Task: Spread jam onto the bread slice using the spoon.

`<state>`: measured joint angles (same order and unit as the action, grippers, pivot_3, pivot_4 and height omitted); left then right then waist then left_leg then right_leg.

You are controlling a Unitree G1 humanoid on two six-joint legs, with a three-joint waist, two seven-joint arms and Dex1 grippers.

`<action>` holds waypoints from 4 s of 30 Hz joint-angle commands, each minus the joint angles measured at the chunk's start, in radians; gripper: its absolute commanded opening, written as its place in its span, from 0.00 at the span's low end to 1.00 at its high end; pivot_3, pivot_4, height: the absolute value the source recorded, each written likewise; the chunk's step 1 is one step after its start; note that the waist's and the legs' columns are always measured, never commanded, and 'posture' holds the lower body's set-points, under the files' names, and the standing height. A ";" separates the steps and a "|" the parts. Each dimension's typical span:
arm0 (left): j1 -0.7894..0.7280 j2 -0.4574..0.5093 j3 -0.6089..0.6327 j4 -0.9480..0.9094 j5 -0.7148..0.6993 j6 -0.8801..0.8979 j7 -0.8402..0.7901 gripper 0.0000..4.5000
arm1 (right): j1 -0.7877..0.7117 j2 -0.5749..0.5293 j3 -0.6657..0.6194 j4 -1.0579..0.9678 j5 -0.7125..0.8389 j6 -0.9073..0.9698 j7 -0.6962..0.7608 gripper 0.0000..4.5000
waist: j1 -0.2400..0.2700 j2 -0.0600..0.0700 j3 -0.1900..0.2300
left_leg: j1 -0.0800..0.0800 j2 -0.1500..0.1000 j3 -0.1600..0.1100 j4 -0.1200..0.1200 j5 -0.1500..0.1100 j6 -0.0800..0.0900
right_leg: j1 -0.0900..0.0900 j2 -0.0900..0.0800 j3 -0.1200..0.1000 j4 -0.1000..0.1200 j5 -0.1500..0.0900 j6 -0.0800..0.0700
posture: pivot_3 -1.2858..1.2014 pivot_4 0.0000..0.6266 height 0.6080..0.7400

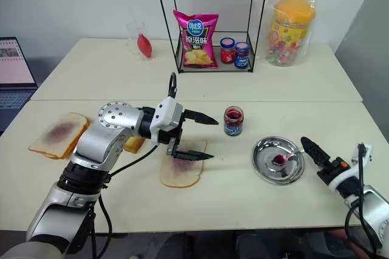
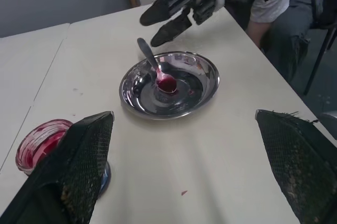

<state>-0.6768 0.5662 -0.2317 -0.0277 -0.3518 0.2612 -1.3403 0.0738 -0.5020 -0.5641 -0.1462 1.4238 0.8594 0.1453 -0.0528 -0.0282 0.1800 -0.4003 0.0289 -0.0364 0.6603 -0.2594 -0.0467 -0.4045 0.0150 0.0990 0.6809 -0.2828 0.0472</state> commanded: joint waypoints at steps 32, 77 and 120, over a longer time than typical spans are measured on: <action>0.004 0.000 0.017 0.002 0.004 -0.025 0.013 1.00 | -0.135 0.073 -0.007 0.163 -0.114 -0.033 0.069 0.30 | -0.002 0.002 -0.001 | 0.000 0.000 0.000 0.001 0.000 0.000 | 0.000 0.000 0.000 0.000 0.001 0.000 | 0.52 0.24 1.00; 0.148 0.059 0.211 -0.094 -0.038 0.150 0.301 1.00 | -0.689 0.123 0.362 -0.043 -0.228 -0.122 -0.228 0.02 | -0.002 0.005 0.002 | -0.002 0.001 -0.001 0.000 0.000 0.000 | -0.002 0.000 -0.001 -0.001 0.005 -0.004 | 0.52 0.24 1.00; 0.135 0.048 0.207 -0.082 -0.034 0.134 0.309 1.00 | -0.639 0.189 0.671 -0.038 -1.026 -0.206 0.118 0.02 | -0.003 0.005 0.002 | -0.002 0.001 -0.002 0.000 0.000 0.000 | -0.002 0.000 -0.002 0.000 0.005 -0.004 | 0.52 0.24 1.00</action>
<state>-0.5388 0.6096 -0.0366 -0.0721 -0.3786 0.4094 -1.0357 -0.5594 -0.3557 0.1766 -0.1691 0.3518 0.6249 0.2794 -0.0562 -0.0229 0.1817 -0.4021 0.0295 -0.0383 0.6606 -0.2594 -0.0467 -0.4067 0.0149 0.0970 0.6808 -0.2780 0.0432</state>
